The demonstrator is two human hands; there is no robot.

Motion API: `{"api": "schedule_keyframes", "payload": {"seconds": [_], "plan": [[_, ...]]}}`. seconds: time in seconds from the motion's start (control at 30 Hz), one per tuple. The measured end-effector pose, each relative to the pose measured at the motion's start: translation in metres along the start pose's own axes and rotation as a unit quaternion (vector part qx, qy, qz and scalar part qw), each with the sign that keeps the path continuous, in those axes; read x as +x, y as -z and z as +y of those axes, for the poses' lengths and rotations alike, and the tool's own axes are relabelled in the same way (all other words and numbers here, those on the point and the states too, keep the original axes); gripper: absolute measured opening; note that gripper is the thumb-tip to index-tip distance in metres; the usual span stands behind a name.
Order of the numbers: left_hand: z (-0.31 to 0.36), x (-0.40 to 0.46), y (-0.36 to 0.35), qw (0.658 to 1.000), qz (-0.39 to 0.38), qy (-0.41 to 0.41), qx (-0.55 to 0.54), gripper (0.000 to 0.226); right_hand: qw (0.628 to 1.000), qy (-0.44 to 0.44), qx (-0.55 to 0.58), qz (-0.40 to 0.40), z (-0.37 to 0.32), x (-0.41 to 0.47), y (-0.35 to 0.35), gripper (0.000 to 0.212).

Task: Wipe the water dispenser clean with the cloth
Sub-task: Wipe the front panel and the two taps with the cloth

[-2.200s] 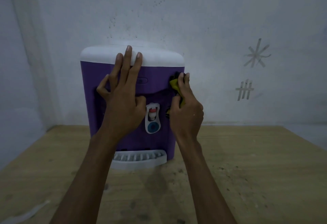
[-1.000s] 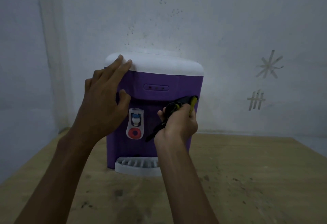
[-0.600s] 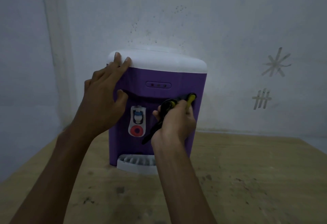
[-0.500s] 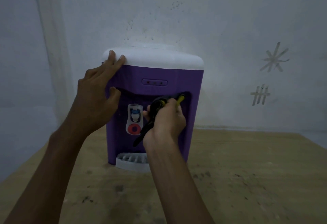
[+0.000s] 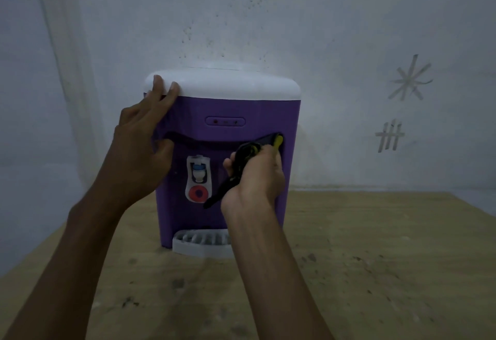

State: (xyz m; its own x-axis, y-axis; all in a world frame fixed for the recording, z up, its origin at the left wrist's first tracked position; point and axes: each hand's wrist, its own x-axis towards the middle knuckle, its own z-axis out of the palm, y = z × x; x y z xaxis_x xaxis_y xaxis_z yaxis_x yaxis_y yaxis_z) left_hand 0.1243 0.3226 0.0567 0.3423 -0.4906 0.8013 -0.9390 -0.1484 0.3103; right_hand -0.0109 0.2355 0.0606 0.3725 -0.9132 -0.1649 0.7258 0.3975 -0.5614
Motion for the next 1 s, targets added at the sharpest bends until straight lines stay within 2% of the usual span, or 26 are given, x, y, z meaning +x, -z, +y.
{"api": "schedule_keyframes", "payload": {"seconds": [0.2, 0.33, 0.47, 0.53, 0.67, 0.9, 1.0], "plan": [[-0.003, 0.0, -0.001, 1.0, -0.006, -0.007, 0.003, 0.094, 0.992, -0.112, 0.008, -0.05, 0.007, -0.009, -0.002, 0.018], [-0.005, -0.001, -0.001, 1.0, -0.006, -0.008, -0.006, 0.094, 0.995, -0.078, 0.049, -0.028, 0.011, -0.009, -0.004, 0.026], [-0.007, -0.001, 0.0, 1.0, -0.006, -0.009, -0.013, 0.094, 0.987, -0.142, 0.046, -0.062, 0.015, -0.005, -0.004, 0.017], [-0.01, -0.002, 0.002, 1.0, -0.005, -0.013, -0.016, 0.093, 0.983, -0.164, 0.036, -0.075, 0.015, 0.0, -0.004, 0.023], [-0.009, -0.001, 0.003, 1.0, -0.004, -0.002, -0.018, 0.09, 0.981, -0.172, 0.034, -0.08, 0.026, 0.004, -0.009, 0.036], [-0.005, -0.001, 0.006, 1.0, -0.012, 0.018, -0.005, 0.091, 0.969, -0.215, 0.038, -0.116, 0.045, -0.005, -0.017, 0.037], [-0.004, -0.002, 0.008, 1.0, -0.02, 0.022, -0.005, 0.092, 0.977, -0.192, 0.041, -0.085, 0.038, -0.006, -0.017, 0.034]]}}
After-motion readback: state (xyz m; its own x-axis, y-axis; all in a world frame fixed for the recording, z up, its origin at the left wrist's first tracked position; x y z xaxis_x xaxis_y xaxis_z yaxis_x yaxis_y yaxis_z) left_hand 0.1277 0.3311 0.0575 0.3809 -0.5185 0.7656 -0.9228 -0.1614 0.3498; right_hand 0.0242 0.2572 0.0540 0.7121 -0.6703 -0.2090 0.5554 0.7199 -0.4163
